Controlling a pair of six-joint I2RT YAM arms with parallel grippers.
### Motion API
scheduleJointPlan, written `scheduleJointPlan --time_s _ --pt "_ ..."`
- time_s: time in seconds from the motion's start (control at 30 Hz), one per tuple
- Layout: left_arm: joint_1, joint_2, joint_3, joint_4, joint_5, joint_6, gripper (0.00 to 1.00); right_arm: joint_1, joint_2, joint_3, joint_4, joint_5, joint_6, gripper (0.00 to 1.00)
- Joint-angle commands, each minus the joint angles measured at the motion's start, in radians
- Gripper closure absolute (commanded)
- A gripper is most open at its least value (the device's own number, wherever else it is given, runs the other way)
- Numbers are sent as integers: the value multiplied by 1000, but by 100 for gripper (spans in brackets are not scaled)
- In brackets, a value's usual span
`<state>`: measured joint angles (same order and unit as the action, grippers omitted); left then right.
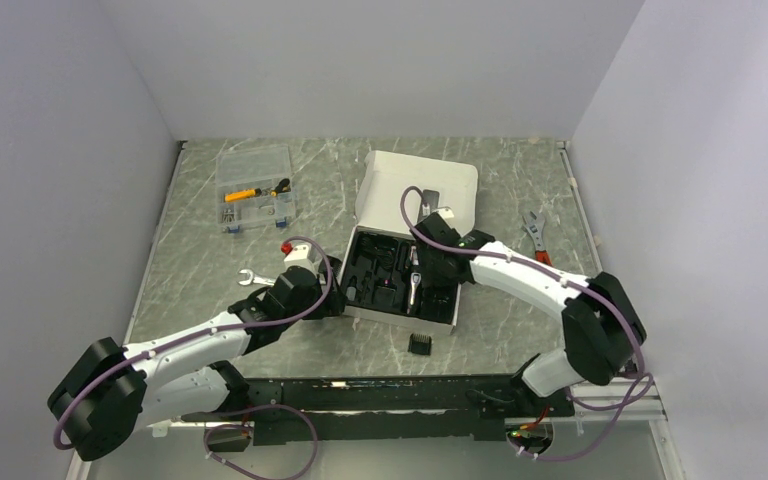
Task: Sort the hair-cutting tools
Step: Adjust the haircut tool in the storage box.
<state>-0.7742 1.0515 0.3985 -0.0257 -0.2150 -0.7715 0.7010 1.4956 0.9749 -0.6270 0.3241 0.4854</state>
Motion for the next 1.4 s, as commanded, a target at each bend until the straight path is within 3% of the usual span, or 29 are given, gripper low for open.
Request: scheduleJointPlan --time_s 0.0,0.17,0.4,0.57,0.6,0.67,0.8,1.37 --pt "-5 -5 9 -6 -1 9 22 -3 -92 21 3 -17 -75 70" --pt "-4 -15 2 -8 -3 10 21 -3 -144 47 45 -80 -213 80" --pt "-5 -7 17 -6 24 31 21 4 -139 62 161 -148 -454 77" --pt "-4 4 40 -31 45 51 22 3 -274 -118 433 -283 -890 77" --pt "-4 3 37 -31 46 48 22 1 -307 -173 508 -277 -966 80" --pt "-5 0 33 -34 45 45 22 -31 -346 -245 603 -311 -1056 97" --pt "-4 0 27 -23 62 38 22 -161 -286 -171 528 -428 -1076 100" --pt "-4 2 25 -29 72 43 22 -253 -175 -146 481 -588 -1137 100"
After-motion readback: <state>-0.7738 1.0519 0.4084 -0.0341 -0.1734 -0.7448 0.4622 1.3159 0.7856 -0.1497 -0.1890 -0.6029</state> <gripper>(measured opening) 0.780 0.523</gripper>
